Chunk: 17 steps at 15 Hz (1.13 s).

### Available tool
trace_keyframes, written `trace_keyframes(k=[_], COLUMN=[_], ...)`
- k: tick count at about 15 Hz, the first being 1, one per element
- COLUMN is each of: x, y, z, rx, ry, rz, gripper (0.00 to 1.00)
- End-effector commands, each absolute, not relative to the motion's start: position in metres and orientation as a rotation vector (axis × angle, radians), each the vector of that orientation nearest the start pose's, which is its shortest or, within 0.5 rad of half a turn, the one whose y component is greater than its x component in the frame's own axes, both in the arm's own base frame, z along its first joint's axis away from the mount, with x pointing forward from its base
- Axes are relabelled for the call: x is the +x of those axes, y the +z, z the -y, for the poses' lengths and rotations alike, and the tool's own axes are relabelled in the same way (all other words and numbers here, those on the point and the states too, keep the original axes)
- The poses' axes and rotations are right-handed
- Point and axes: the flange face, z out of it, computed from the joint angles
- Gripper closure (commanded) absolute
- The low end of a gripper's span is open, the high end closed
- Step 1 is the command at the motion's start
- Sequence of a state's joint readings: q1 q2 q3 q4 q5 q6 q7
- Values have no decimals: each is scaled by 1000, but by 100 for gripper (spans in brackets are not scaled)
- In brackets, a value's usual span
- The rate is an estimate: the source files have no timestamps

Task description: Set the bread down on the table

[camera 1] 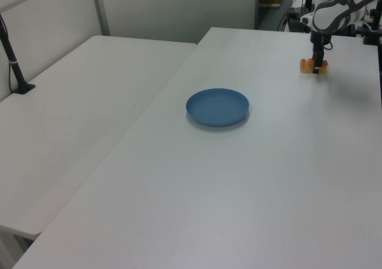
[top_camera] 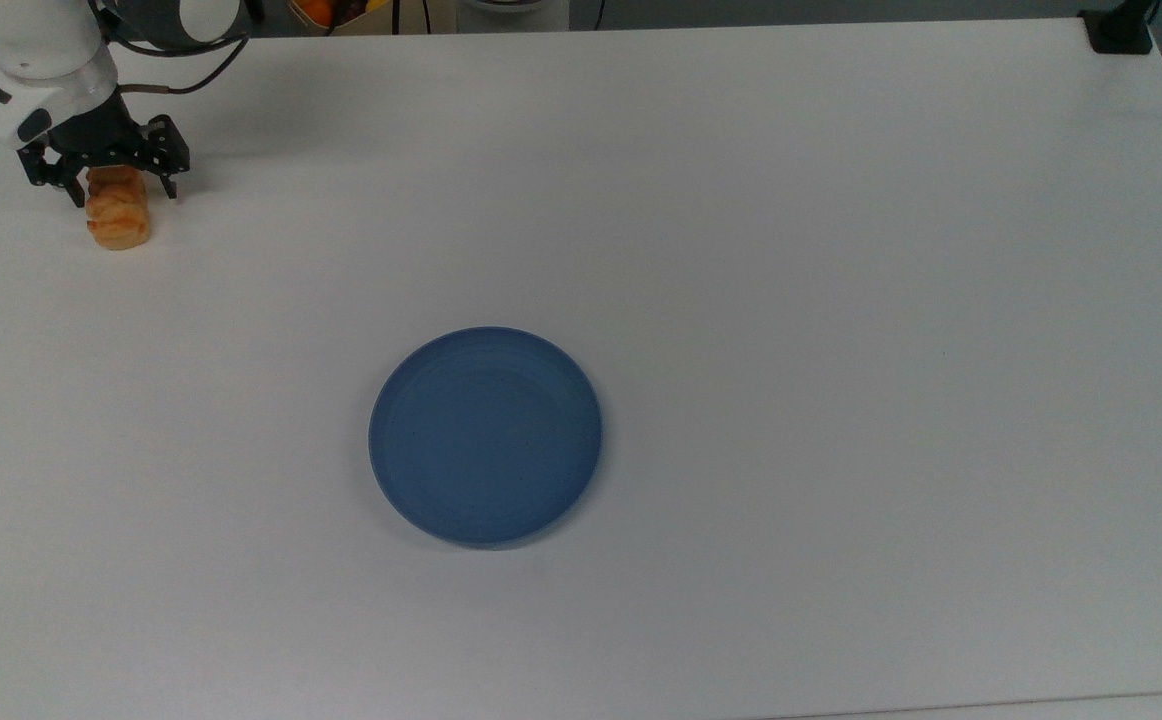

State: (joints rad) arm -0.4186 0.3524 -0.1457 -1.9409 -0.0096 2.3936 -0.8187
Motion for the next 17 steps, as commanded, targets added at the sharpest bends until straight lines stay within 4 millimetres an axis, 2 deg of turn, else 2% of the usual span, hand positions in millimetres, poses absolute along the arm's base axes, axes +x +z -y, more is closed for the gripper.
trace_keyframes(k=[1, 4, 8, 10, 12, 15, 16, 17], x=[525, 533, 547, 557, 556, 559, 558, 558], y=[345, 391, 480, 520, 556, 603, 615, 617], z=[327, 319, 307, 285, 274, 222, 205, 192], rx=[-3213, -3190, -3097, -3073, -3016, -2961, -2946, -2925], ry=[-89, -80, -155, -141, -124, -118, -111, -77], rz=[323, 203, -125, -200, -326, -488, -536, -568], gripper=[0, 0, 0, 0, 0, 0, 0, 0])
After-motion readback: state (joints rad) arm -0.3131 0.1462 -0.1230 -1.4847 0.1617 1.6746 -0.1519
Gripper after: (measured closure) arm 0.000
